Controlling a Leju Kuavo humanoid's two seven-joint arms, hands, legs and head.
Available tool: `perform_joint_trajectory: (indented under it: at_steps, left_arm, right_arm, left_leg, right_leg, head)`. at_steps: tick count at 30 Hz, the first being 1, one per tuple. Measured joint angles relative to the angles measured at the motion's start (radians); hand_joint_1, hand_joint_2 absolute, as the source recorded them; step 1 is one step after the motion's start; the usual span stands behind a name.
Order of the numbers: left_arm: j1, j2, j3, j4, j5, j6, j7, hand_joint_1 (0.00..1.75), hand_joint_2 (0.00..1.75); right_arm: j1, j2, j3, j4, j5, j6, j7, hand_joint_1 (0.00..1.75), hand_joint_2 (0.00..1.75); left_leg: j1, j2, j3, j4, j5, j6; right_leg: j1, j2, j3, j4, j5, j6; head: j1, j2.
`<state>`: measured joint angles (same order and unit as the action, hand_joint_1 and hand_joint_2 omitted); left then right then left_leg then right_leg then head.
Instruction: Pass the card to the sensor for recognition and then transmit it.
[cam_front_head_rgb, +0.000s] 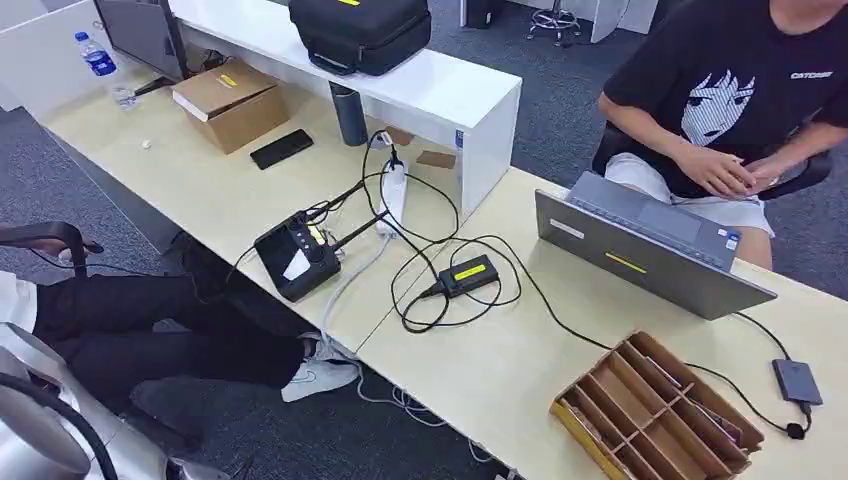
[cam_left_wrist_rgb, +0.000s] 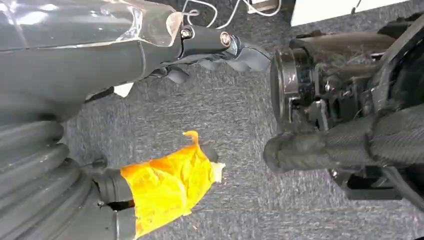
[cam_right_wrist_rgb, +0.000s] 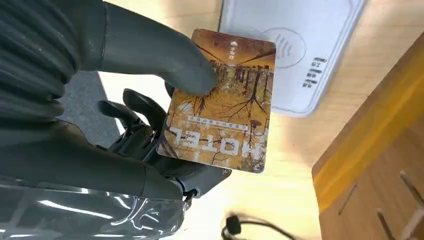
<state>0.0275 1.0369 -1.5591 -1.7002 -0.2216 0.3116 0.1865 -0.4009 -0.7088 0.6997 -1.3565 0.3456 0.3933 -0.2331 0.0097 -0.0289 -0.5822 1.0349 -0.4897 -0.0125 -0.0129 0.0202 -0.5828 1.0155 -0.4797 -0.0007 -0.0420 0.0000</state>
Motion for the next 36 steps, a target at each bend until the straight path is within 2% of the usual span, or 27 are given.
perform_joint_trajectory:
  at_steps: [7,12,14,18,23,26,30,36]
  left_arm:
    - [-0.030,0.015,0.000,0.018,-0.012,-0.047,-0.035,0.00,1.75]
    - [-0.035,0.022,0.000,0.026,-0.018,-0.048,-0.038,0.00,1.75]
    - [-0.032,0.023,0.000,0.026,-0.019,-0.041,-0.026,0.00,1.75]
    - [-0.012,0.022,0.000,0.026,-0.032,-0.009,0.016,0.00,1.75]
    - [0.007,0.021,-0.001,0.020,-0.041,0.006,0.043,0.00,1.75]
    - [0.011,0.020,-0.001,0.019,-0.045,0.007,0.045,0.00,1.75]
    - [0.009,0.019,-0.001,0.019,-0.038,-0.009,0.034,0.00,1.75]
    - [-0.031,0.020,-0.001,0.021,-0.027,-0.084,-0.031,0.00,1.75]
  right_arm:
    - [-0.038,0.035,0.048,0.074,-0.015,-0.011,0.001,1.75,1.75]
    - [-0.035,0.032,0.055,0.084,-0.063,-0.045,-0.021,1.75,1.75]
    - [-0.022,0.019,0.044,0.076,-0.074,-0.079,-0.022,1.75,1.75]
    - [0.020,-0.013,-0.059,0.014,-0.066,-0.174,-0.019,1.75,1.75]
    - [0.035,0.002,-0.245,-0.057,0.025,-0.239,0.003,1.75,1.75]
    - [0.017,0.042,-0.310,-0.089,0.056,-0.292,0.014,1.75,1.75]
    - [-0.026,0.128,-0.359,-0.121,0.071,-0.368,0.023,1.75,1.75]
    - [-0.126,0.312,-0.363,-0.143,0.059,-0.447,0.030,1.75,1.75]
  left_leg:
    - [0.000,0.000,0.001,0.000,0.000,0.000]
    - [0.000,0.000,0.001,0.000,0.000,0.000]
    - [0.000,0.000,0.000,0.001,0.000,0.000]
    - [0.000,0.000,0.000,0.001,0.000,0.000]
    - [0.000,0.000,0.000,0.000,0.000,0.000]
    - [0.000,0.000,0.000,0.000,0.000,0.000]
    - [0.000,0.001,0.001,0.000,0.001,-0.001]
    - [0.001,0.000,0.001,0.000,0.002,-0.003]
  right_leg:
    - [0.000,0.000,0.000,0.000,0.000,0.000]
    - [0.000,0.000,0.000,0.000,0.000,0.000]
    - [0.000,0.000,0.000,0.000,0.000,0.000]
    - [0.000,0.000,0.000,0.000,0.000,0.000]
    - [0.000,0.000,0.000,0.000,0.000,0.000]
    - [0.000,0.000,0.000,0.000,0.000,0.000]
    - [0.000,0.001,0.000,0.001,0.000,0.000]
    - [0.001,0.001,0.000,0.002,0.001,-0.001]
  head:
    - [0.000,0.000]
    - [0.000,0.000]
    - [0.000,0.000]
    - [0.000,0.000]
    - [0.001,0.000]
    - [0.000,0.000]
    - [0.000,0.000]
    - [0.001,0.000]
